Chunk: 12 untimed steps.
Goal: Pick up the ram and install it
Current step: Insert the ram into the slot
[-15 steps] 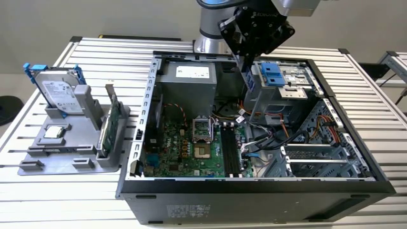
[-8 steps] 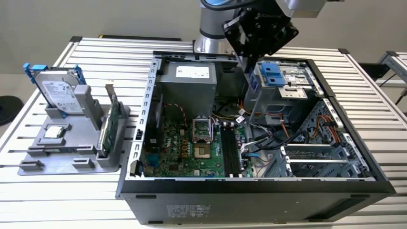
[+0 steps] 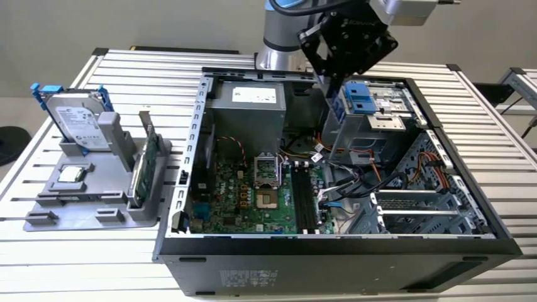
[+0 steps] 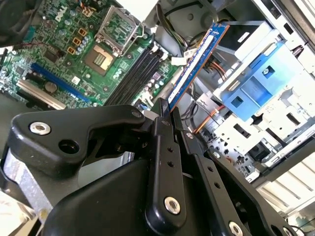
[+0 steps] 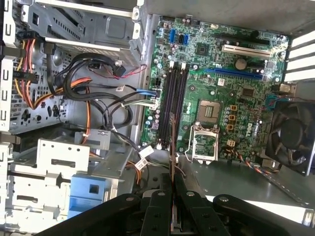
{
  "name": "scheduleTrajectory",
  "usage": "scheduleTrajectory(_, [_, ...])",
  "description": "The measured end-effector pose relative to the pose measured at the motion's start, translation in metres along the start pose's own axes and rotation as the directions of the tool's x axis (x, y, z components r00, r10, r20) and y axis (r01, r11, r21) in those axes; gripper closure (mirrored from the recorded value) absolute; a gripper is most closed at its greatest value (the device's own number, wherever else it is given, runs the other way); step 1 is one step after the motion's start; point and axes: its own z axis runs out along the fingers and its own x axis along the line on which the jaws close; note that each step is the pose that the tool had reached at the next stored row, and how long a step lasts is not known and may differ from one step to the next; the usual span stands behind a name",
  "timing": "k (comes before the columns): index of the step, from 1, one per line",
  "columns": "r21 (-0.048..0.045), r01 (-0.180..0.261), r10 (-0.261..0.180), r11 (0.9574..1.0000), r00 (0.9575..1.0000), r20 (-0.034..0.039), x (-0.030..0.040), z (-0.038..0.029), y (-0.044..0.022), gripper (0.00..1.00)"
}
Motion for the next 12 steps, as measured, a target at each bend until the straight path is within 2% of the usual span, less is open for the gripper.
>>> scheduleTrajectory(12, [0.0001, -0.011, 0.011, 0.9999, 0.9999, -0.0004, 0.0014, 0.0011, 0.0006, 1.0])
